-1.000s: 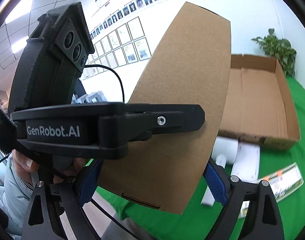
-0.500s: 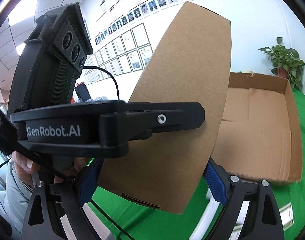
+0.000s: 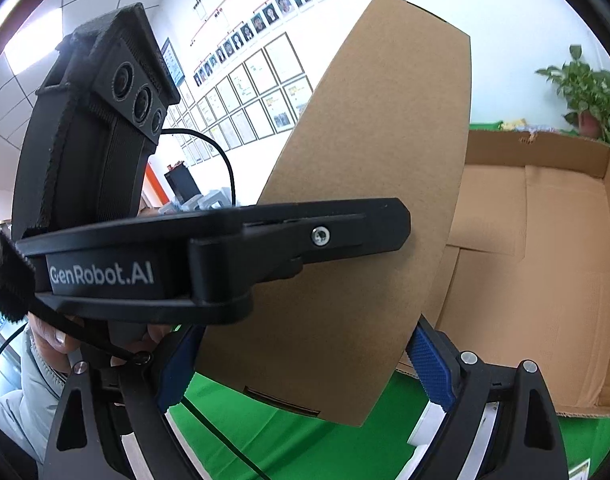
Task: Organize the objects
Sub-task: 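Lift the brown box upright and carry it over the tray with the left gripper, then lower the brown box into the tray beside the pig and open the left gripper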
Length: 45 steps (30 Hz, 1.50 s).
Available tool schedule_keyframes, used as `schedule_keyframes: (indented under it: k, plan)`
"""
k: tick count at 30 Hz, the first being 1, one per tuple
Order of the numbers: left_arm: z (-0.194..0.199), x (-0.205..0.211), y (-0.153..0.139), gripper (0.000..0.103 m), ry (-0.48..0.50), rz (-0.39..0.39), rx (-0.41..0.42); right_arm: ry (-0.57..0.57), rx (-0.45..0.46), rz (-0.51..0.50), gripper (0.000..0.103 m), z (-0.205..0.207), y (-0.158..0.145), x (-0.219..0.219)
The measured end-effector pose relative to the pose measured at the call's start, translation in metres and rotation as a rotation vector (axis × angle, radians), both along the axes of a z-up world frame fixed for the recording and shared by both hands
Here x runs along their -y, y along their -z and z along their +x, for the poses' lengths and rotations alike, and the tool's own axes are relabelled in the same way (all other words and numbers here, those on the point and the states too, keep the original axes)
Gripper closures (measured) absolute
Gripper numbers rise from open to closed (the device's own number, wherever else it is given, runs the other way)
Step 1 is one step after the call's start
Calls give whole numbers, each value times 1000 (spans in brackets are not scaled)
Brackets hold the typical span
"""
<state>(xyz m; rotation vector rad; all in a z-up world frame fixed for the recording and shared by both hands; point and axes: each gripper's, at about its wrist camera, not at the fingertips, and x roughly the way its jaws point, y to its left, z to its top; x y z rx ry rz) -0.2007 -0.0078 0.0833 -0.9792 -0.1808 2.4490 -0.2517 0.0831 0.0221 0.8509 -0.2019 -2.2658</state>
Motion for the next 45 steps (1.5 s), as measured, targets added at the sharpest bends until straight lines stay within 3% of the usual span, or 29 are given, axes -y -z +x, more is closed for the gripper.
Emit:
schedule_keyframes:
  k: [9, 16, 20, 23, 28, 31, 33, 35, 40, 45]
  plan:
    - [-37, 1, 30, 34, -39, -2, 73, -25, 90, -11, 13, -58, 34, -8]
    - [-59, 9, 50, 35, -104, -48, 131, -82, 156, -62, 12, -101, 62, -4]
    - [-72, 10, 68, 40, -153, -81, 162, -93, 222, -72, 13, -130, 85, -5]
    - [-73, 4, 72, 43, -160, -123, 148, -95, 283, -97, 11, -148, 101, -12]
    - [-69, -6, 77, 43, -153, -134, 153, -81, 285, -80, 10, -156, 108, -24]
    - [-70, -10, 83, 43, -133, -142, 192, -80, 276, -67, 12, -156, 111, -30]
    - [-72, -8, 89, 44, -135, -144, 227, -82, 280, -50, 23, -158, 115, -32]
    - [-70, -3, 91, 45, -149, -132, 238, -77, 298, -29, 45, -163, 121, -34]
    - [-56, 11, 84, 48, -142, -102, 204, -38, 347, 0, 49, -181, 139, -42]
    - [-47, 24, 86, 51, -146, -60, 208, -40, 328, 41, 45, -188, 139, -37]
